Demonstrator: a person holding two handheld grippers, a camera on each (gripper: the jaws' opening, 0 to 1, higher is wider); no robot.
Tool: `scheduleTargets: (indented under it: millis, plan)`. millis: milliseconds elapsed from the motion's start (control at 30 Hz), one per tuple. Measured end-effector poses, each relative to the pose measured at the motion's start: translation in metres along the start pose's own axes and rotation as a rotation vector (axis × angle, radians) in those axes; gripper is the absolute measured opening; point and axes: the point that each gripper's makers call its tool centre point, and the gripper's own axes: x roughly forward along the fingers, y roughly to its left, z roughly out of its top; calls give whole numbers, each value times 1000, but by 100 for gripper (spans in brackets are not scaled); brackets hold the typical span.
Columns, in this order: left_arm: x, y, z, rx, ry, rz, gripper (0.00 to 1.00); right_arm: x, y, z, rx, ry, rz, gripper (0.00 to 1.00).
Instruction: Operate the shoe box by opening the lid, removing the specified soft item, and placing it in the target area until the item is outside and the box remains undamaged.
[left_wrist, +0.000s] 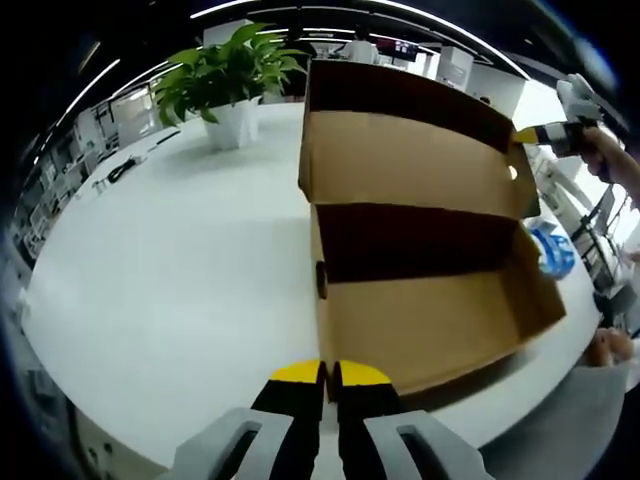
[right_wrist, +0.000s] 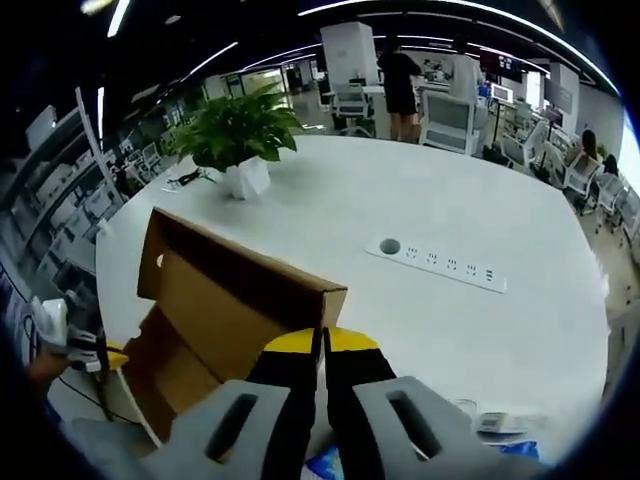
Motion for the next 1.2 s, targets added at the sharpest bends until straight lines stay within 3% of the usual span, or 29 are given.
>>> scheduleTargets:
  millis: [100,233,467,1200]
  plan:
    - [0,0,0,-1,-4,-2,3,1,2,4,-6,-12,2,0]
    - [-1,0,0,-4,-9,-4,3,-13,9,-2,-30,-23,-1,0]
    - [-3,0,-1,-4,-15,-3,3,-20,7,-6,-48,-40,-9,0]
    - [-2,1,-1,2,-25,-9,3,-57,33,-23,-83,-101,12,0]
